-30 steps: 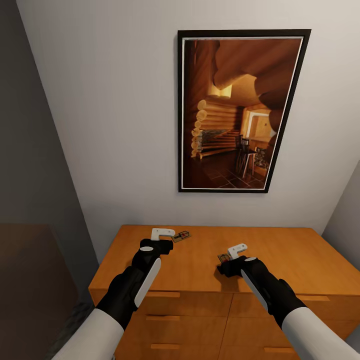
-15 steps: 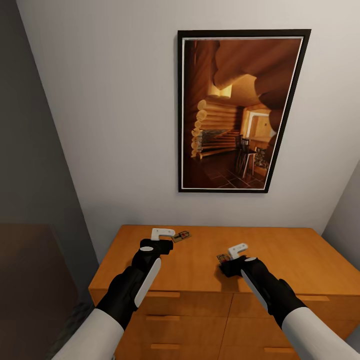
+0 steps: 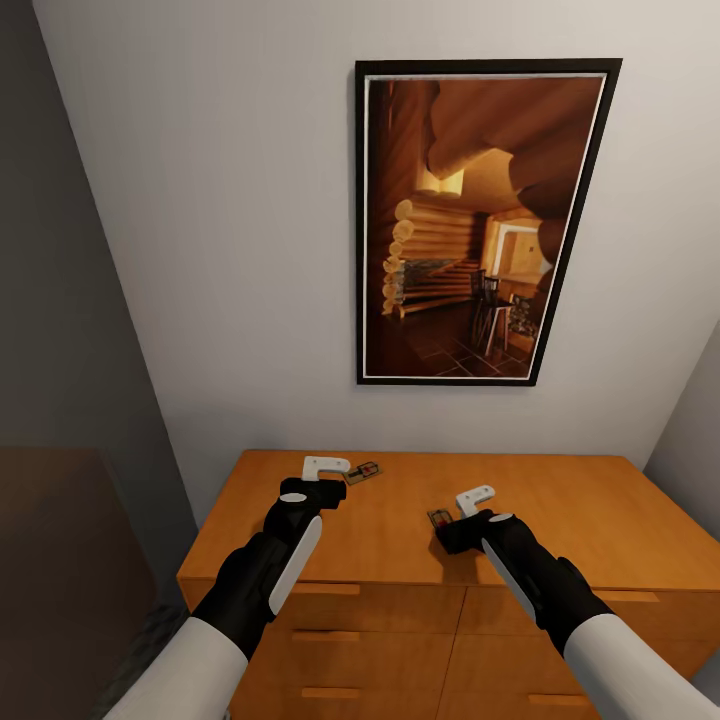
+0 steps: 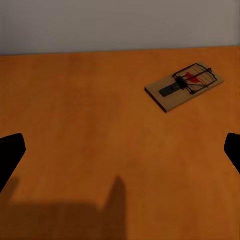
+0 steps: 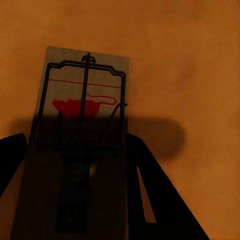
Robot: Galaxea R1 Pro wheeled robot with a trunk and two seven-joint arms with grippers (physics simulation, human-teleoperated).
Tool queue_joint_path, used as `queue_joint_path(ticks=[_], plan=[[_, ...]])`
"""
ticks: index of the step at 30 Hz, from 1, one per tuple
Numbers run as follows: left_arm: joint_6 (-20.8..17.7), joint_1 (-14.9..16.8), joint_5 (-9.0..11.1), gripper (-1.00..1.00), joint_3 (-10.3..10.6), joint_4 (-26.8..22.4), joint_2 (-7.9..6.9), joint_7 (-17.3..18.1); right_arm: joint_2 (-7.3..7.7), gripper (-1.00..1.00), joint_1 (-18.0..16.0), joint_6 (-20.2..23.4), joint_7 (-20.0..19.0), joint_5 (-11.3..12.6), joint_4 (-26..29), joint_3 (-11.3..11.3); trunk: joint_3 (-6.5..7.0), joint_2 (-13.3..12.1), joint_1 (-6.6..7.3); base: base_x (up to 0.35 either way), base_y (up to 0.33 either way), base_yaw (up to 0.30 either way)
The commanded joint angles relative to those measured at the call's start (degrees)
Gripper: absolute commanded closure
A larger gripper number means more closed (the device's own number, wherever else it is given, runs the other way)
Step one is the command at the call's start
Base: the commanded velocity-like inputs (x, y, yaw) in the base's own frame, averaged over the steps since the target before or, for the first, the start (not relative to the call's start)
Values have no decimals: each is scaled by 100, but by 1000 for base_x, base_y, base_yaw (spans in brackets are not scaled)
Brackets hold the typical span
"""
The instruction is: Take the four mousetraps from the cabinet in the bathroom and place them on the bathroom floor. Make sure all four end up on the same floor surface, and ensure that at least two of them are either under or directly next to the same bathroom sink.
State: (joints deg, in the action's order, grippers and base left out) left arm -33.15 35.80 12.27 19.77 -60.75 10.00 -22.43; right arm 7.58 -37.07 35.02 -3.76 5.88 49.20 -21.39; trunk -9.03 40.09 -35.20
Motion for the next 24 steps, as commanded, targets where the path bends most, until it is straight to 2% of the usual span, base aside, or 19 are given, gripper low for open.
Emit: queue_joint_path(ticks=[1,24], plan=[[-16,6,56,-100,9,-6,0,-51,7,100,-2,23,15,132,-491,-23,-12,7,-2,0,0,0],[26,6,65,-100,9,-6,0,-43,7,100,-2,23,15,132,-491,-23,-12,7,-2,0,0,0]])
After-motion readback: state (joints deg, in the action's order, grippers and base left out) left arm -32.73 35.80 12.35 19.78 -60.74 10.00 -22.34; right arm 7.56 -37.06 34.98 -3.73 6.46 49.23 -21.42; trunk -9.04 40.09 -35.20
